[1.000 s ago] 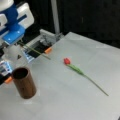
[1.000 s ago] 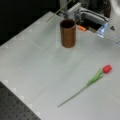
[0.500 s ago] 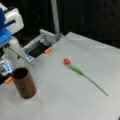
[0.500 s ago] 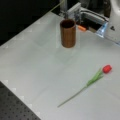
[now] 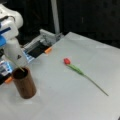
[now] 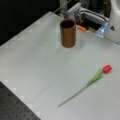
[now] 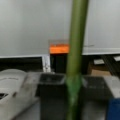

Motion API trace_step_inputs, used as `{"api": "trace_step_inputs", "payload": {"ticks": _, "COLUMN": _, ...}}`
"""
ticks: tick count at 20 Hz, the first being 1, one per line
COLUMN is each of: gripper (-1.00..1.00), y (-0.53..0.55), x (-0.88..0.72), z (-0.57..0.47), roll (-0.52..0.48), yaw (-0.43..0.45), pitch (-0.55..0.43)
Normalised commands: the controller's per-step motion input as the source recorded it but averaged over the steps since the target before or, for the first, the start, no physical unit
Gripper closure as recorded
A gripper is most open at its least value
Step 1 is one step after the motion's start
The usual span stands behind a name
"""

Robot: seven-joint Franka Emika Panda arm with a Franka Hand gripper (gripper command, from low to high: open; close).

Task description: Flower insertion into a vase

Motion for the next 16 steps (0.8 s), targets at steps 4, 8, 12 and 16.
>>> {"api": "trace_step_inputs", "payload": {"ticks": 4, "gripper": 1.0, "y": -0.08, "x": -0.38, "z": -0.02, "roll": -0.065, "yaw": 0.154, "pitch": -0.117}}
{"api": "trace_step_inputs", "payload": {"ticks": 8, "gripper": 1.0, "y": -0.02, "x": -0.32, "z": -0.02, "roll": -0.044, "yaw": 0.132, "pitch": 0.006}}
{"api": "trace_step_inputs", "payload": {"ticks": 12, "gripper": 1.0, "y": -0.01, "x": -0.19, "z": -0.07, "roll": -0.06, "yaw": 0.146, "pitch": 0.113}}
{"api": "trace_step_inputs", "payload": {"ticks": 16, "gripper": 1.0, "y": 0.04, "x": -0.08, "z": -0.06, "roll": -0.08, "yaw": 0.157, "pitch": 0.269}}
